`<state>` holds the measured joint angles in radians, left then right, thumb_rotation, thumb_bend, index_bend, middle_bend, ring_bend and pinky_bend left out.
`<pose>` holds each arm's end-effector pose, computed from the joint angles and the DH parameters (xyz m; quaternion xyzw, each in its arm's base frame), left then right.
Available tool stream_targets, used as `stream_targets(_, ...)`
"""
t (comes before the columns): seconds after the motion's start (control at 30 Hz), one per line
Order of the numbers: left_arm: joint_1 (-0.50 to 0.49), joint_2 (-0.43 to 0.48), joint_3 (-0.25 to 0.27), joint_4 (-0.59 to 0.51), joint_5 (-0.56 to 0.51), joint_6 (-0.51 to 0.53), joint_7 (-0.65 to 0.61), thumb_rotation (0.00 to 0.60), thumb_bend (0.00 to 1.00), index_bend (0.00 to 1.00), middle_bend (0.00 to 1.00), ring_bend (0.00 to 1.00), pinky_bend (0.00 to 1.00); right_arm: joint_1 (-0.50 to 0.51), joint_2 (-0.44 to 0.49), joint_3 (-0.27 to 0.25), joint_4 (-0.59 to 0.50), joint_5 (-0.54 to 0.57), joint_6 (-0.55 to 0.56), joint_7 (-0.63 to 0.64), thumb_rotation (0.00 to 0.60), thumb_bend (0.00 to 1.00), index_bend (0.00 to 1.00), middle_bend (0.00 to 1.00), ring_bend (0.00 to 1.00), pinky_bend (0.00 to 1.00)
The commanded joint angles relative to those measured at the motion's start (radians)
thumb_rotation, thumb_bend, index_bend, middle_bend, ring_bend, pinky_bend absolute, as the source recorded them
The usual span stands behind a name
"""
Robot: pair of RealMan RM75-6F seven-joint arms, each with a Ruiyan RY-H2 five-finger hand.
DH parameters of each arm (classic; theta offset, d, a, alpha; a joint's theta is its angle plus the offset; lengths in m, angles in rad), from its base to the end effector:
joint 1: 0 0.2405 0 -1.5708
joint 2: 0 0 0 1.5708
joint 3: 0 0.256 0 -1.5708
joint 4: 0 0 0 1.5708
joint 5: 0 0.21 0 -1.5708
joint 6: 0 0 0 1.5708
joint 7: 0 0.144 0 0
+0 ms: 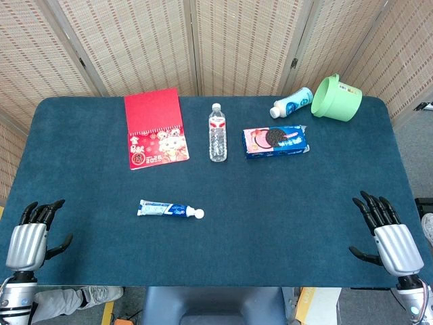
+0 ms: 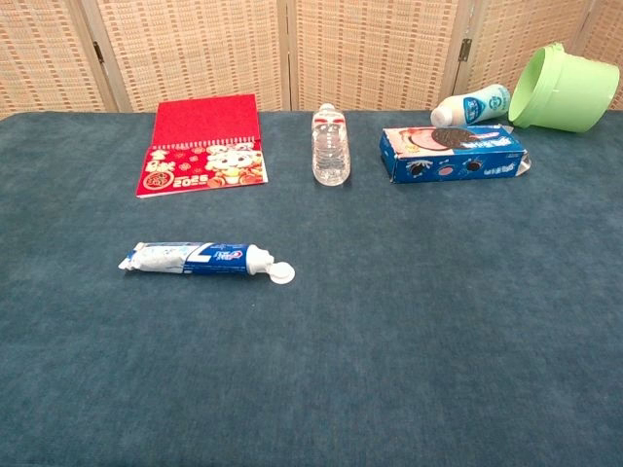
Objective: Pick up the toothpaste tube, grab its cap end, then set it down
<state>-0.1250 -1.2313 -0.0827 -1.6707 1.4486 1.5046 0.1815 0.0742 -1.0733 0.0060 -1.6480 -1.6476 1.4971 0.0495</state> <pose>-0.2839 0.1973 0.1285 -0.5822 -0.3742 -0.4013 0.6000 -0.2930 -0.1667 0.1575 0.6338 -0.3807 0.4118 0.5328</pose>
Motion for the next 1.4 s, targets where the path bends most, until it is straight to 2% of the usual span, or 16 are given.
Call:
stream_targets(0.03, 0.001, -0.002, 0.001, 0.002, -0.001, 0.0, 0.0, 0.6, 0.32, 0.19, 0.29, 0.23, 0.14, 0.001, 0.0, 0.001, -0.001, 0.002, -0.001, -0.004, 0.6, 0.0, 0.0, 0.0, 0.0, 0.0)
stream_targets(0.33, -0.036, 0.002, -0.012, 0.009, 0.043, -0.021, -0.017, 0.6, 0.32, 0.2, 0.29, 0.23, 0.14, -0.007, 0.018, 0.009, -0.01, -0.007, 0.038, 0.001, 0.6, 0.0, 0.0, 0.0, 0.0, 0.0)
stream_targets(0.63, -0.174, -0.015, -0.04, 0.007, 0.074, -0.183, 0.001, 0.6, 0.3, 0.15, 0.28, 0.21, 0.13, -0.016, 0.042, 0.012, -0.026, -0.017, 0.068, -0.001, 0.6, 0.0, 0.0, 0.0, 0.0, 0.0)
stream_targets(0.8, -0.269, -0.054, -0.062, 0.026, 0.044, -0.311, 0.029, 0.6, 0.3, 0.12, 0.25, 0.19, 0.13, -0.017, 0.037, 0.006, -0.021, -0.023, 0.067, 0.007, 0.6, 0.0, 0.0, 0.0, 0.0, 0.0)
stream_targets(1.07, -0.368, -0.125, -0.072, 0.048, -0.059, -0.457, 0.139, 0.6, 0.3, 0.16, 0.24, 0.19, 0.12, -0.025, 0.038, 0.005, -0.006, -0.018, 0.078, 0.026, 0.6, 0.0, 0.0, 0.0, 0.0, 0.0)
stream_targets(1.4, -0.449, -0.235, -0.078, 0.137, -0.154, -0.538, 0.199, 0.6, 0.32, 0.24, 0.26, 0.21, 0.15, -0.023, 0.036, 0.007, 0.011, -0.013, 0.074, 0.044, 0.6, 0.0, 0.0, 0.0, 0.0, 0.0)
